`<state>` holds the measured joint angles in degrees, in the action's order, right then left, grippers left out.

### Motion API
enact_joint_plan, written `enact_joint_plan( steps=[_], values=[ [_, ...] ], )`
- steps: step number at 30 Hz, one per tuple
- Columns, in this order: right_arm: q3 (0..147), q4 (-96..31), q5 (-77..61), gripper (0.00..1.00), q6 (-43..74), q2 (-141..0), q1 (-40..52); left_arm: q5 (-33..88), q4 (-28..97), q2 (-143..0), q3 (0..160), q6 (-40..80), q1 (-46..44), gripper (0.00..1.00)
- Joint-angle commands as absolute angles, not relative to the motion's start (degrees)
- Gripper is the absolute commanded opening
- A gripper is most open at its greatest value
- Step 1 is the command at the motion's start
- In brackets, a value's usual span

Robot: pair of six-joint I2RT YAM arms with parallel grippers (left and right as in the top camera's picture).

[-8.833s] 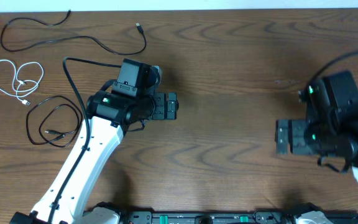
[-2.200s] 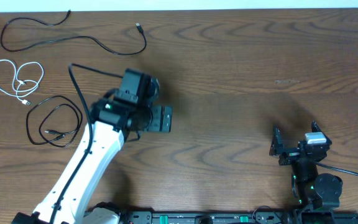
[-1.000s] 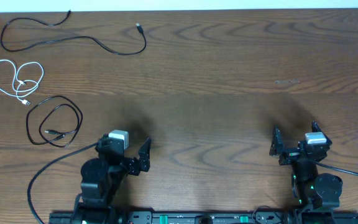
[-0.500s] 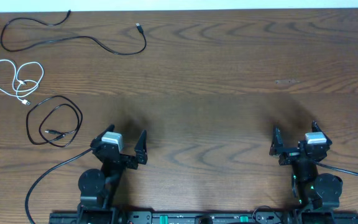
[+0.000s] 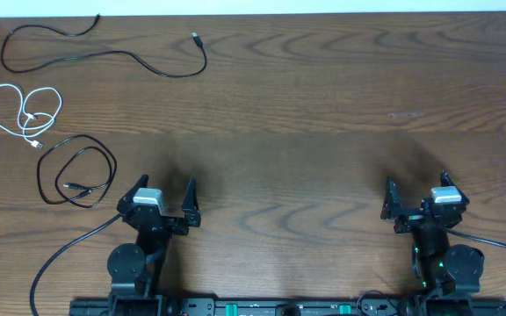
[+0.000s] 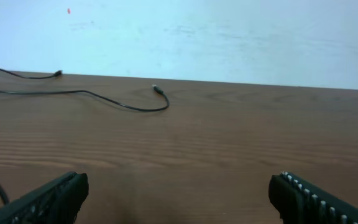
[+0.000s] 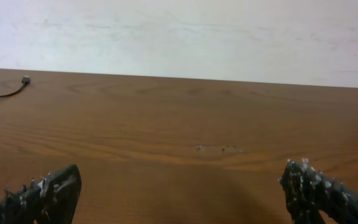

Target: Untangle cables

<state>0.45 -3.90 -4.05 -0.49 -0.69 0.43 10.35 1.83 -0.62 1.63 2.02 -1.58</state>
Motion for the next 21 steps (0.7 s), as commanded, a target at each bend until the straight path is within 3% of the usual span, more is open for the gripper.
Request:
enact_joint_plan(
  steps=[1,21],
  values=[
    [0.36,-4.12,-3.79,0.99,-0.93,-0.32,0.19,9.32,3.36,-0.05,0.23,0.60,-1.26,0.98],
    [0.36,-4.12,-3.79,0.99,-0.93,-0.32,0.19,7.01,3.53,-0.12,0.23,0.01,-1.26,0.98]
  ],
)
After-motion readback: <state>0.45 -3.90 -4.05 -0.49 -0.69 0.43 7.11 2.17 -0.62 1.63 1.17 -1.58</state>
